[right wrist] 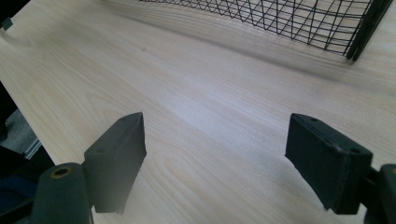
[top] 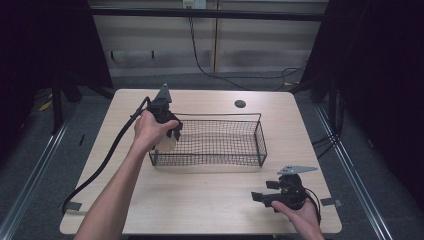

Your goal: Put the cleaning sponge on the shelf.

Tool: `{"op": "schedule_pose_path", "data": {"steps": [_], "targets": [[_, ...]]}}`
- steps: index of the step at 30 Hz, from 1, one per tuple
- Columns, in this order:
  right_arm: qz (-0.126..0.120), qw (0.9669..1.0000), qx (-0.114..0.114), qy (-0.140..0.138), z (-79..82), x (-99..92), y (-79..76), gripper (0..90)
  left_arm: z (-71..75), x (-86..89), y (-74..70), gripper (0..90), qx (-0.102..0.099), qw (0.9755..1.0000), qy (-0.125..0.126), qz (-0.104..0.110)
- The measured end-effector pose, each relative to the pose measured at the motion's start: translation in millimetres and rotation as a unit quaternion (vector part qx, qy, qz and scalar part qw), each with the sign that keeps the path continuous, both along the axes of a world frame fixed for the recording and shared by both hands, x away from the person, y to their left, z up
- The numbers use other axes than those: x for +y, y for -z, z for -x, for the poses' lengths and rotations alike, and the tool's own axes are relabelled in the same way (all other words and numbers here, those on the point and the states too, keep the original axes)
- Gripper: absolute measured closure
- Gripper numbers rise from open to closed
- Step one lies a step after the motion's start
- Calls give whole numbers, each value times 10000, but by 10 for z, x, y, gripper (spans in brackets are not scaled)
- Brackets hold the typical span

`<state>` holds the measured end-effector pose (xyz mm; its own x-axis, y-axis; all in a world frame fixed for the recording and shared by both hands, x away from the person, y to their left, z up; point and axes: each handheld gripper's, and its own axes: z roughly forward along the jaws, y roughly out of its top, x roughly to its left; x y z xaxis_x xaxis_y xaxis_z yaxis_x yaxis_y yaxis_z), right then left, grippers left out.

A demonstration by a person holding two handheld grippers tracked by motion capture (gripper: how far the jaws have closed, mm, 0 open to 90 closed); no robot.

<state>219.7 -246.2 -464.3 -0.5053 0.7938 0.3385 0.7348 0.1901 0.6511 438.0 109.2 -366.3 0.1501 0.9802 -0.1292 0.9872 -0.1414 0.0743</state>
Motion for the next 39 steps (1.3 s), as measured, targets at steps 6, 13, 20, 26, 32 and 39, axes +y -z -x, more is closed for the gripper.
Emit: {"op": "schedule_pose_path", "data": {"steps": [6,13,20,26,32,39], "targets": [[4,10000,4,-7,-1,2,1,199,-11,-52,72,278,57,10000,-40,-54],[-4,10000,-14,-36,0,5,3,199,-50,-89,158,278,160,9997,-153,-101],[-7,10000,9,-48,-2,11,3,199,-95,-128,286,278,124,9993,-270,-236],[-2,10000,3,-69,0,14,3,199,-96,-159,373,277,245,9991,-204,-295],[2,10000,37,-76,-1,21,3,200,-93,-166,444,277,284,9987,-178,-397],[-5,10000,40,-63,-3,22,5,200,-112,-66,545,277,346,9981,-294,-428]]}}
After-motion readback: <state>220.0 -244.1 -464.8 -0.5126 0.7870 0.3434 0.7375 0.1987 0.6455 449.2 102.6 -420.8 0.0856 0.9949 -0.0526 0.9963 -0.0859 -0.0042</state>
